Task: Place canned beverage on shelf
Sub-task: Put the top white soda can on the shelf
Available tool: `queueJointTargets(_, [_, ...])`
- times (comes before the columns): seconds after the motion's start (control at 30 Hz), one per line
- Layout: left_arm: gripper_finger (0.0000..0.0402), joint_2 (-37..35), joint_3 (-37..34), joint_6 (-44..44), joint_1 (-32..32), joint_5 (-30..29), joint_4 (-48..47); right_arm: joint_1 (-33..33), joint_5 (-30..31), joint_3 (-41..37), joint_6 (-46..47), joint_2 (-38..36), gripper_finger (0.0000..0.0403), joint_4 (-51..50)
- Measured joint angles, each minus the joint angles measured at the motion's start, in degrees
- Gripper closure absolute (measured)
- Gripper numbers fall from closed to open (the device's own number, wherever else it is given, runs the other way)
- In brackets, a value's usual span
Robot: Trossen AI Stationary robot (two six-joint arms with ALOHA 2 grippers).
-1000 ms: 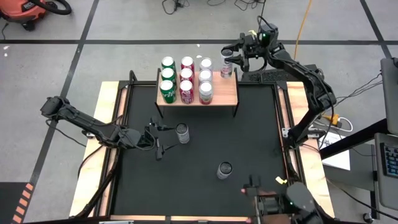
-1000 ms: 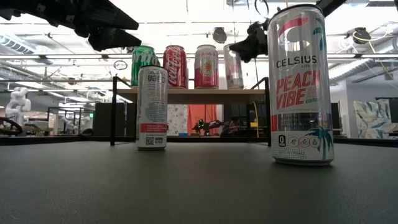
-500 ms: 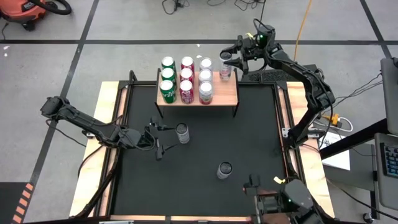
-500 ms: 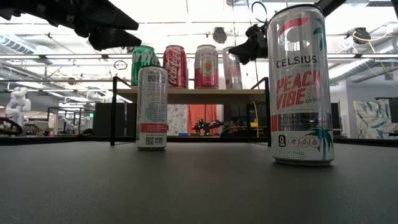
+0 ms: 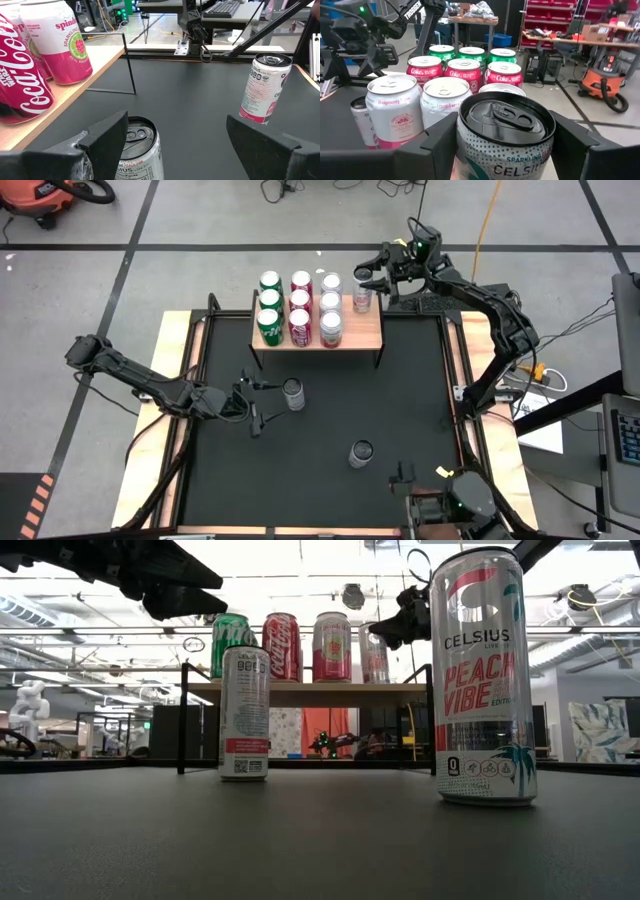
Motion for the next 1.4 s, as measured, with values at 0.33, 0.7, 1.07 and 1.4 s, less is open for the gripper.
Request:
queueJointTargets(0.33, [0.0064,0.0,0.0,1.5,0.0,-0.2,0.1,0.0,1.9,-1.0,1.6,-0.1,0.0179,3.0])
queueJointTargets(0.7, [0.0064,0.0,0.0,1.4,1.2,-0.4,0.1,0.0,3.0,-1.0,1.7,-0.1,0.0179,2.8])
queueJointTargets(1.07, [0.0064,0.0,0.0,1.4,1.1,0.0,-0.1,0.0,3.1,-1.0,1.7,0.0,0.0177,2.8])
queueJointTargets(1.4, [0.0064,0.0,0.0,1.4,1.1,0.1,-0.4,0.0,3.1,-1.0,2.2,0.0,0.0111,2.6])
